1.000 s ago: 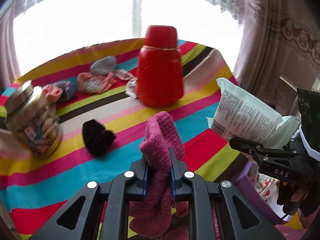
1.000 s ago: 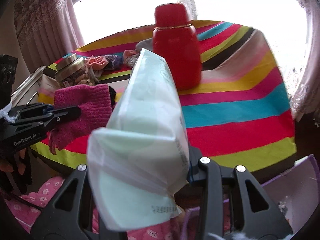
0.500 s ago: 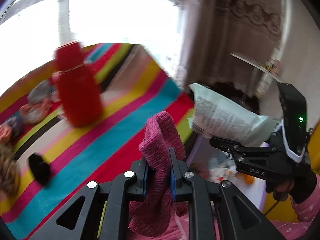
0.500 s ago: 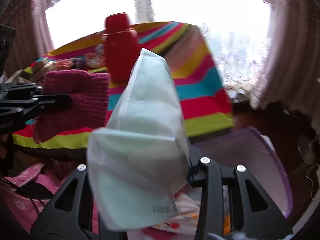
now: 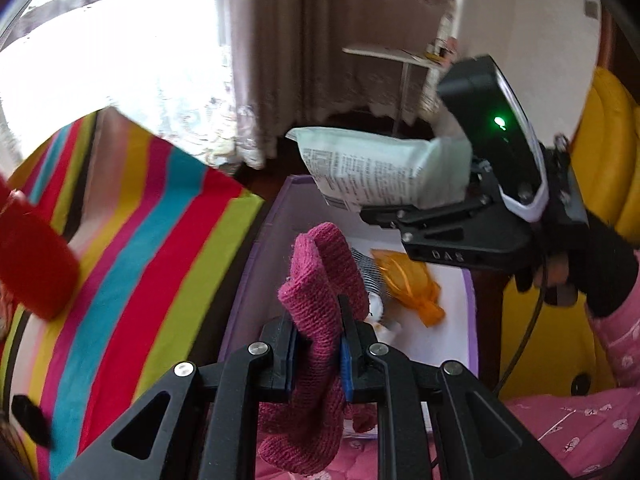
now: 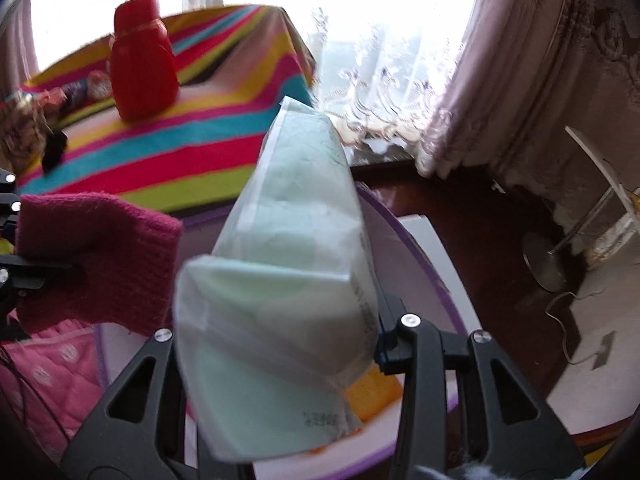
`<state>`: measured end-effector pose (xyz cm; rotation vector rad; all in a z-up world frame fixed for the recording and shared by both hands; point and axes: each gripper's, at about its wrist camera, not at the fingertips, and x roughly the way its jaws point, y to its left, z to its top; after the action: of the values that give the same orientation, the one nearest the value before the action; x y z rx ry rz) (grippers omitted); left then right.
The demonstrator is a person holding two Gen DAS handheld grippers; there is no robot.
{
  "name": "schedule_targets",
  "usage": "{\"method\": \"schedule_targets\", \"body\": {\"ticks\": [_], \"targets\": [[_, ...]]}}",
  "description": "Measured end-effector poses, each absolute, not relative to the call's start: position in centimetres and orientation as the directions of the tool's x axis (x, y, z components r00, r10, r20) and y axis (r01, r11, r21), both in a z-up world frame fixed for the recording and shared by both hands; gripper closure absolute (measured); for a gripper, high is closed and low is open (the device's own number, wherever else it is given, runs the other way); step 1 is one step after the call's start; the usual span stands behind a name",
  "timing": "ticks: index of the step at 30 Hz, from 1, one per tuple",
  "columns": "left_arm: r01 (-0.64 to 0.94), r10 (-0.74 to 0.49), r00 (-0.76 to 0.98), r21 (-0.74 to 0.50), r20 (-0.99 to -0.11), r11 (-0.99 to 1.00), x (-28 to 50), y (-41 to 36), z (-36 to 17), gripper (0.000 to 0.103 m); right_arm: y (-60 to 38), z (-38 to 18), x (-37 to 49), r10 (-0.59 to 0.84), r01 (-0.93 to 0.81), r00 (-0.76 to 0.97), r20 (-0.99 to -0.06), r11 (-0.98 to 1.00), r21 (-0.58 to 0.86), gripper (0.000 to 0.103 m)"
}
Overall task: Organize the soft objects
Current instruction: 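Carry glove and packet into the purple-rimmed box and open both tools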
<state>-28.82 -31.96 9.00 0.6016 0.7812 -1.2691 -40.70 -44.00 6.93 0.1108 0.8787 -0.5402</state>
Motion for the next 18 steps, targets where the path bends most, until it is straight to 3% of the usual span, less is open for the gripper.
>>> {"method": "schedule_targets", "body": {"ticks": [7, 10, 12, 14, 18], "targets": [[0.982, -0.584, -0.092, -0.17, -0.807, 0.08, -30.7, -33.0, 7.6, 0.082, -46.1, 6.0, -42.6, -0.404, 0.514, 0.425, -0.81, 0.844, -0.152, 0.061], [0.975, -0.581, -0.153, -0.219, -0.799, 0.044, -31.3, -32.9, 7.2, 0.064, -46.9, 5.1, -42.2, -0.384, 0.505, 0.368, -0.847, 0.847, -0.165, 0.051], [0.974, -0.598, -0.132, -0.216, -0.791, 0.071, -31.2, -32.6, 7.2, 0.043, -46.9, 5.2, -42.0, -0.425, 0.526, 0.349, -0.835, 0.827, -0.2, 0.04], [0.967, -0.62, -0.063, -0.201, -0.782, 0.156, -29.8, -31.9, 7.5, 0.037, -46.6, 5.9, -41.9, -0.446, 0.55, 0.382, -0.809, 0.813, -0.188, 0.032], [0.917, -0.655, 0.048, -0.226, -0.754, 0.329, -25.8, -29.6, 8.1, 0.036, -46.2, 7.9, -40.6, -0.433, 0.55, 0.473, -0.767, 0.825, -0.127, 0.03]]}}
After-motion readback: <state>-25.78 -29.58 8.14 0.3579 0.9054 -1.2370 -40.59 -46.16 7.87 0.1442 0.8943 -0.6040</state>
